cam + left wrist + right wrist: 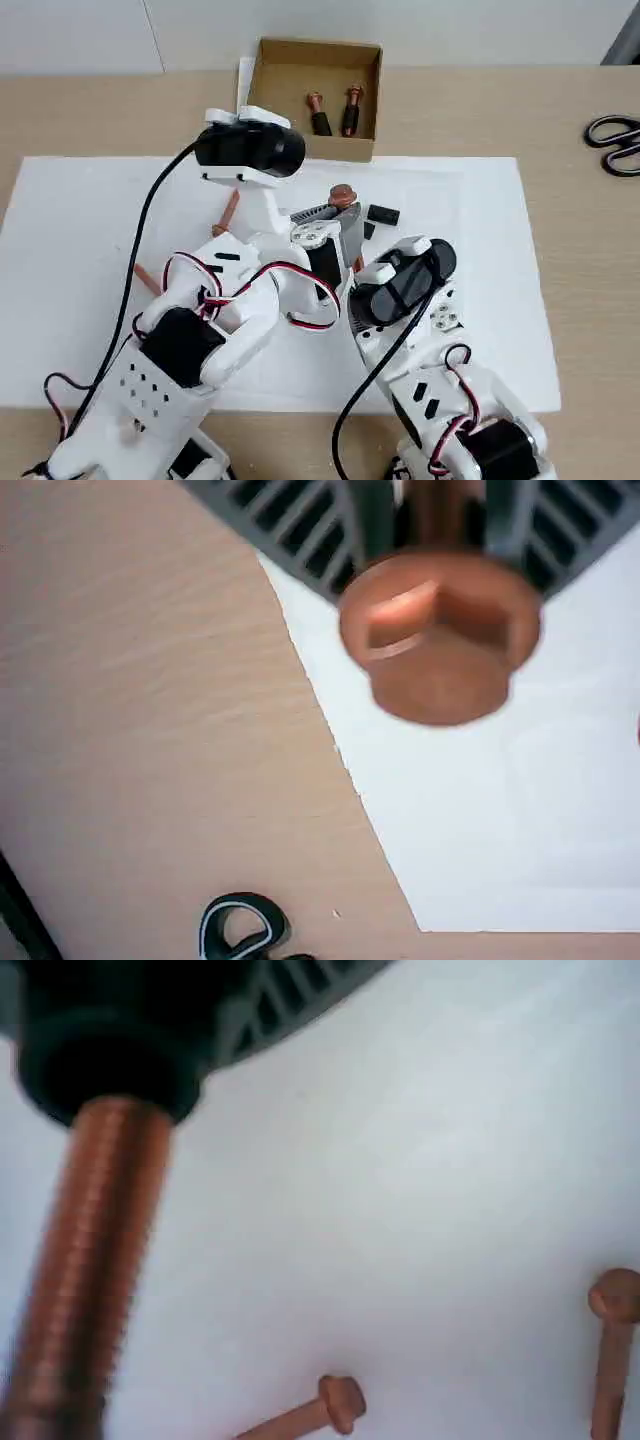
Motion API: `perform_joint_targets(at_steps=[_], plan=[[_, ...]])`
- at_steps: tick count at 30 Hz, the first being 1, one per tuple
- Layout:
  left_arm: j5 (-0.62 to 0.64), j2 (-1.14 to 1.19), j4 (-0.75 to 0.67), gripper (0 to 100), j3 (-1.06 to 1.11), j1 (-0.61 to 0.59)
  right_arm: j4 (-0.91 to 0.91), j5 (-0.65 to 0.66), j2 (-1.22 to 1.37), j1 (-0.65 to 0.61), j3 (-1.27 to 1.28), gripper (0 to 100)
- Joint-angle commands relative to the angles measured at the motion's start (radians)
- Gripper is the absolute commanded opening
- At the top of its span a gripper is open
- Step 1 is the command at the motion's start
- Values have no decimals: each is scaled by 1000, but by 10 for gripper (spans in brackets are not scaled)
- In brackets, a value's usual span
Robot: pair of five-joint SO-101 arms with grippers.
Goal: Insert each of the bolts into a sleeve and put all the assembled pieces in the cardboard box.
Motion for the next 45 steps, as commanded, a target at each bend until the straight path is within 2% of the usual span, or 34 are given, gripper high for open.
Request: perform_joint_targets(at_steps=[1, 18, 32, 45], plan=[[9, -28, -25, 6, 2, 12, -24, -9, -10, 5, -6, 4], [9, -28, 26, 6, 2, 14, -24, -8, -8, 5, -6, 4], [6, -28, 167, 6, -1, 54, -24, -8, -8, 7, -6, 4], [3, -23, 161, 6, 2, 54, -24, -8, -8, 7, -6, 4]])
